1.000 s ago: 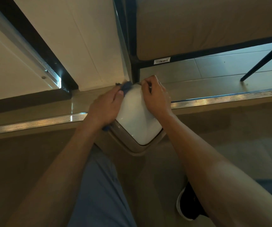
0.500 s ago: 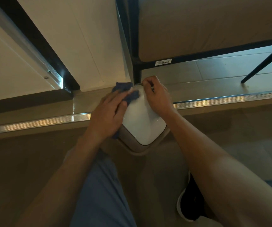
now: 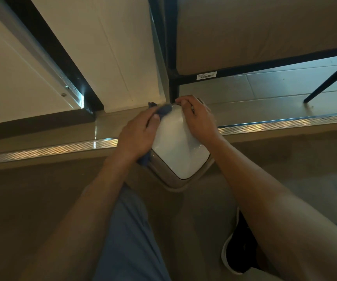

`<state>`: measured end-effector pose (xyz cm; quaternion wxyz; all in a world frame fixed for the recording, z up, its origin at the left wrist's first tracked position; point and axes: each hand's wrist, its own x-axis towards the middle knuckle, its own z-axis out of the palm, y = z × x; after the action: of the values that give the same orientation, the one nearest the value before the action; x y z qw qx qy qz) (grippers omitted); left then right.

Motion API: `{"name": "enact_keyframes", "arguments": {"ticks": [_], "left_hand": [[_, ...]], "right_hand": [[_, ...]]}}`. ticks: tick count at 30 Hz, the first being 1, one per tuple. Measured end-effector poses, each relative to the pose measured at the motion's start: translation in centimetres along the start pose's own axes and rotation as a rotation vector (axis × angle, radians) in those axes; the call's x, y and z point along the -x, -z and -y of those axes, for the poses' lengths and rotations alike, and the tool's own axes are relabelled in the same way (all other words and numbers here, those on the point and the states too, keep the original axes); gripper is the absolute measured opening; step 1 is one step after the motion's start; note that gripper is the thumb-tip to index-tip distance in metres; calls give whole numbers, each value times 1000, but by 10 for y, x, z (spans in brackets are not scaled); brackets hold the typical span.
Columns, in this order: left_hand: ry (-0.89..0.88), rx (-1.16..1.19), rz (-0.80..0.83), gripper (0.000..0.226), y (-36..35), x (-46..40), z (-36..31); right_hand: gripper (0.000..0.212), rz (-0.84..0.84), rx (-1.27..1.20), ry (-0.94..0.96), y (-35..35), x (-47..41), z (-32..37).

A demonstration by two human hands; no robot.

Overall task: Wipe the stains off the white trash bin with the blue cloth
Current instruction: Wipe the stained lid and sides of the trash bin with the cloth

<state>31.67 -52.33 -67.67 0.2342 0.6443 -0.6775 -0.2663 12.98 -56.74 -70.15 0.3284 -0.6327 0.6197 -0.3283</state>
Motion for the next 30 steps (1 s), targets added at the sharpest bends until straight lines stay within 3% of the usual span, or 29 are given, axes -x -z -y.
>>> {"name": "enact_keyframes", "arguments": {"ticks": [3, 6, 9, 12, 14, 17, 21, 23, 26, 30], "left_hand": [[149, -126, 127, 42, -2, -35, -20], [-61, -209, 121, 45, -7, -25, -23], [-223, -146, 64, 47, -2, 3, -8], [36, 43, 144, 44, 2, -18, 0], [193, 33, 262, 50, -2, -51, -3], [156, -76, 338, 47, -13, -85, -23], [-10, 115, 318, 46, -14, -76, -25], [22, 182, 322, 48, -12, -76, -14], [154, 67, 366, 55, -13, -91, -22], [125, -78, 403, 50, -16, -95, -59]], "right_hand": [[29, -21, 1, -13, 0, -1, 0], [25, -36, -9, -12, -1, -1, -2], [22, -46, -10, -1, -1, 1, -3], [22, -55, 34, 6, -3, 2, -2], [23, -54, 42, 5, -3, 3, -1], [23, -51, 43, -6, -1, 1, -1], [21, -55, 12, -14, -2, 2, 0], [19, -86, -1, 0, -2, 4, 0], [21, -122, -14, 1, -3, 5, 2], [22, -152, -24, 1, -3, 5, 2]]}}
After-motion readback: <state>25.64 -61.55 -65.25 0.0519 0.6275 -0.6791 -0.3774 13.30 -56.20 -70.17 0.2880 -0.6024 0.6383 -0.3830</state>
